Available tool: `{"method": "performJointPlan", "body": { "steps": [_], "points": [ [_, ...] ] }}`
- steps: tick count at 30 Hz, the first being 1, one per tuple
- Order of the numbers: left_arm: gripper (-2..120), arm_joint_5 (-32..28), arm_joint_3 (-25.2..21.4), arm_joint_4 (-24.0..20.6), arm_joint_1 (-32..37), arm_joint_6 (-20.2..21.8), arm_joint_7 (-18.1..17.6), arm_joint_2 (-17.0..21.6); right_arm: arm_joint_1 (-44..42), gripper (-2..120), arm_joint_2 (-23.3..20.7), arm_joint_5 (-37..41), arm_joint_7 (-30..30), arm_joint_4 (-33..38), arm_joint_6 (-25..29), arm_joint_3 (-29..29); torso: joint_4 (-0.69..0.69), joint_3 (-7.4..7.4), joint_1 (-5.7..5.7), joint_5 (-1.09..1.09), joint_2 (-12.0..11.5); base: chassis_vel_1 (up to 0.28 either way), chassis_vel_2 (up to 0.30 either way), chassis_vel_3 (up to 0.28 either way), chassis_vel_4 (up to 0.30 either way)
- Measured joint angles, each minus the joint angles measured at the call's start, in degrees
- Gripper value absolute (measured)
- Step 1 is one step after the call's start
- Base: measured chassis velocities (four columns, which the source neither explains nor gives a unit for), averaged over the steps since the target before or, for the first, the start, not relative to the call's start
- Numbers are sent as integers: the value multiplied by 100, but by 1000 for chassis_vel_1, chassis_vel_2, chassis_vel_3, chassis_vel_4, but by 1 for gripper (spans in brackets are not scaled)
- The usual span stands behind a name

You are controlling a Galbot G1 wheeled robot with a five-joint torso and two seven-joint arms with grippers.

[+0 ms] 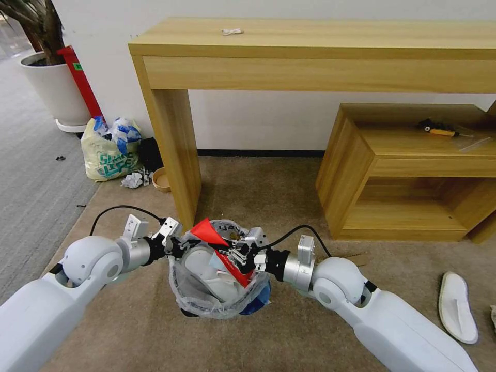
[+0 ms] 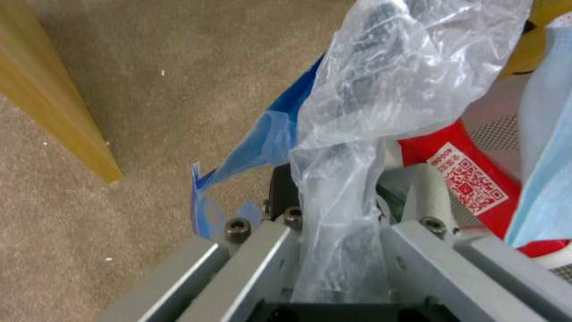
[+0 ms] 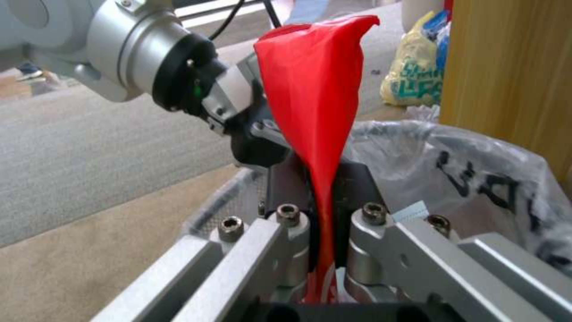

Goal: Pick up the trash bin and place the garbage on the floor into it.

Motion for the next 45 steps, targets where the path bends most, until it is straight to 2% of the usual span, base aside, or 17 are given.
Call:
{"method": "performJointPlan", "body": {
  "steps": [4,6,9,10,14,15,21,22,23,24,25,28,33,41,45],
  "points": [
    [0,-1,-144,-73,144,-1,24,45,-58,3,-8,-92,-3,-42,5,-9,0,0,0,0,0,0,0,0,0],
    [0,-2,-175,-98,187,0,40,59,-79,7,-6,-142,-5,-67,6,-25,0,0,0,0,0,0,0,0,0],
    [0,0,-254,-140,252,0,58,88,-103,21,-4,-310,-5,-95,14,-64,0,0,0,0,0,0,0,0,0],
    [0,0,-254,-140,252,0,58,88,-103,21,-4,-310,-5,-95,14,-64,0,0,0,0,0,0,0,0,0],
    [0,7,-277,-191,300,0,93,102,-104,41,-36,-365,67,-75,14,-154,0,0,0,0,0,0,0,0,0],
    [0,7,-277,-191,300,0,93,102,-104,41,-36,-365,67,-75,14,-154,0,0,0,0,0,0,0,0,0],
    [0,21,-273,-217,346,0,126,82,-42,64,-6,-316,336,-7,-6,-199,0,0,0,0,0,0,0,0,0],
    [0,21,-273,-217,346,0,126,82,-42,64,-6,-316,336,-7,-6,-199,0,0,0,0,0,0,0,0,0],
    [0,21,-290,-216,362,0,135,81,-31,69,-13,-277,346,26,-13,-166,0,0,0,0,0,0,0,0,0],
    [0,14,-411,-170,426,0,146,65,-69,84,-105,-222,354,150,-17,20,0,1,0,0,0,0,0,0,0],
    [0,14,-411,-170,426,0,146,65,-69,84,-105,-222,354,150,-17,20,0,1,0,0,0,0,0,0,0],
    [0,7,-528,-112,474,-1,153,22,-133,96,-189,-160,364,272,-15,152,0,1,0,0,0,0,0,0,0],
    [0,12,-605,-103,578,-1,158,11,-183,100,-246,-55,421,387,17,248,-1,1,0,0,0,0,0,0,0],
    [0,90,-786,-158,809,-1,158,13,-259,100,-245,205,1010,551,163,626,0,0,0,0,1,0,0,0,0],
    [0,122,-826,-158,862,-1,169,15,-408,100,-231,210,1323,448,204,1036,0,1,0,0,0,0,0,0,0]
  ]
}}
